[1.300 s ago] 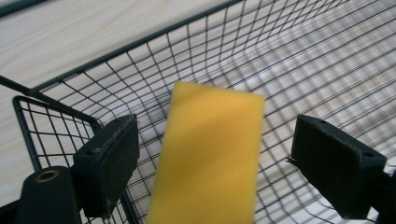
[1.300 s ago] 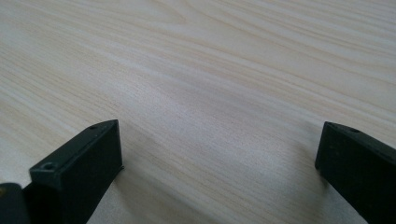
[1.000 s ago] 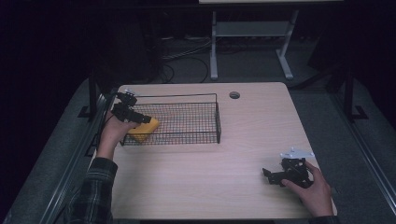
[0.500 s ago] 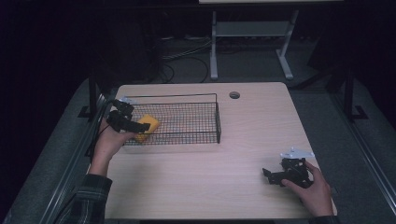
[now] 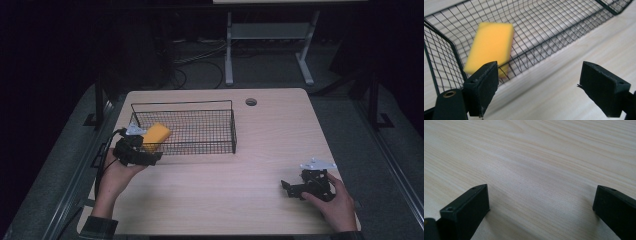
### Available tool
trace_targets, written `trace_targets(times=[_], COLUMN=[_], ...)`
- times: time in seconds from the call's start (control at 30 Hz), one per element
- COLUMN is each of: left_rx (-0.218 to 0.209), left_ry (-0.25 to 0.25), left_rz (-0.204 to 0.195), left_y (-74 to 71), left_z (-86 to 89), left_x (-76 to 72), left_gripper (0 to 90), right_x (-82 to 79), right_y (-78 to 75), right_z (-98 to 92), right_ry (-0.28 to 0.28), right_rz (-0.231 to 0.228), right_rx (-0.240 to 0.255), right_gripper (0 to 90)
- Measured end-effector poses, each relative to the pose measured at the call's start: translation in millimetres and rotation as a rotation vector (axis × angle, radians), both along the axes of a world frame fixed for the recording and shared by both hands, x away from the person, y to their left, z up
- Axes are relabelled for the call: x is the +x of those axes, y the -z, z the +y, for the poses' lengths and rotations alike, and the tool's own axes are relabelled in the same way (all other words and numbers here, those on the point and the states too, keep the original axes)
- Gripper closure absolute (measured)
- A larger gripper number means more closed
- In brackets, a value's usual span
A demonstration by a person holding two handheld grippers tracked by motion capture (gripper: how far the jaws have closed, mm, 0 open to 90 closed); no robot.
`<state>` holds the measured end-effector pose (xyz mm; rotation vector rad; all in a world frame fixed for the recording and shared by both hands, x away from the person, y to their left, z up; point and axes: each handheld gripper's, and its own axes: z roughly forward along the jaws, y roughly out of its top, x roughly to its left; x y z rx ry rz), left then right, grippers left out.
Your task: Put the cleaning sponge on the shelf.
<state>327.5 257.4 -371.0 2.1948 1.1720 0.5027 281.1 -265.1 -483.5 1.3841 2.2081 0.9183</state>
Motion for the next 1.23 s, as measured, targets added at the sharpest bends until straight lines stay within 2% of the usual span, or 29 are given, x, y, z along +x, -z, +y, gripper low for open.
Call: trace_targets(times=[0.2,0.3,0.53,0.63,0.73,0.8,0.93,1.13,1.23], left_rx=[-0.008,0.008,-0.005,0.021,0.007,0.014,0.024,0.038,0.021], left_ry=[0.001,0.014,0.02,0.026,0.037,0.038,0.048,0.045,0.045], left_rz=[-0.022,-0.009,-0.012,0.003,0.022,0.023,0.049,0.07,0.082], left_y=[14.2,23.6,48.8,60.0,68.2,73.4,82.2,88.6,90.1], left_z=[-0.3,-1.5,-0.5,-2.6,-3.4,-4.4,-5.6,-6.1,-3.9], left_x=[-19.6,-26.2,-39.4,-42.6,-44.3,-45.3,-45.8,-45.2,-44.1], left_gripper=[15.0,15.0,15.0,15.0,14.9,14.9,14.8,13.9,13.4], right_x=[0.0,0.0,0.0,0.0,0.0,0.0,0.0,0.0,0.0], right_y=[0.0,0.0,0.0,0.0,0.0,0.0,0.0,0.0,0.0], right_z=[0.0,0.0,0.0,0.0,0.1,0.1,0.1,0.1,0.0], right_ry=[0.0,0.0,0.0,0.0,0.0,0.0,0.001,0.001,0.0], right_rz=[0.0,0.0,0.0,0.0,0.0,0.0,0.0,0.0,0.0], right_rx=[0.0,0.0,0.0,0.0,0.001,0.001,0.001,0.0,0.0], right_gripper=[0.0,0.0,0.0,0.0,0.0,0.0,0.0,0.0,0.0])
